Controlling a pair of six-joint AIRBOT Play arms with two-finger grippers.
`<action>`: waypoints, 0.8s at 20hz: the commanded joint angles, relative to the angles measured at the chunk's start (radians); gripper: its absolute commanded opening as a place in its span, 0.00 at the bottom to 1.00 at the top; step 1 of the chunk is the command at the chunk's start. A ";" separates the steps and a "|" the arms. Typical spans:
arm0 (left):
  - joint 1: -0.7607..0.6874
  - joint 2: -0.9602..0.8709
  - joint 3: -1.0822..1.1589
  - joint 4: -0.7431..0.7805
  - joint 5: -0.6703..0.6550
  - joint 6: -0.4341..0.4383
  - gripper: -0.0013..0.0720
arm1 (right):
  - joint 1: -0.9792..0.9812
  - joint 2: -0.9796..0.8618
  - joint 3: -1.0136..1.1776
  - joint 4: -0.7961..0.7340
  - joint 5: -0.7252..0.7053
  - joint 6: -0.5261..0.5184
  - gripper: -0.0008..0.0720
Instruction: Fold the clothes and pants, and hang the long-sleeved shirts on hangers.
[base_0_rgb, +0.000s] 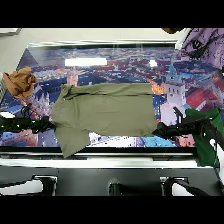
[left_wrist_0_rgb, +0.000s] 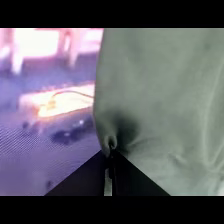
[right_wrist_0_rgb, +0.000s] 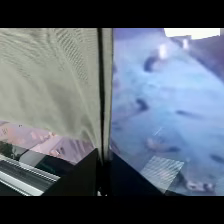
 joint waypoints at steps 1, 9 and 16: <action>-0.025 0.022 0.069 -0.077 -0.020 0.029 0.04 | 0.023 0.058 0.044 0.009 -0.004 0.011 0.05; -0.156 0.162 0.764 0.098 -0.089 -0.167 0.04 | 0.172 0.077 0.774 -0.150 0.046 0.227 0.05; -0.190 0.470 1.120 0.381 -0.112 -0.382 0.04 | 0.171 0.273 1.318 -0.218 -0.140 0.365 0.04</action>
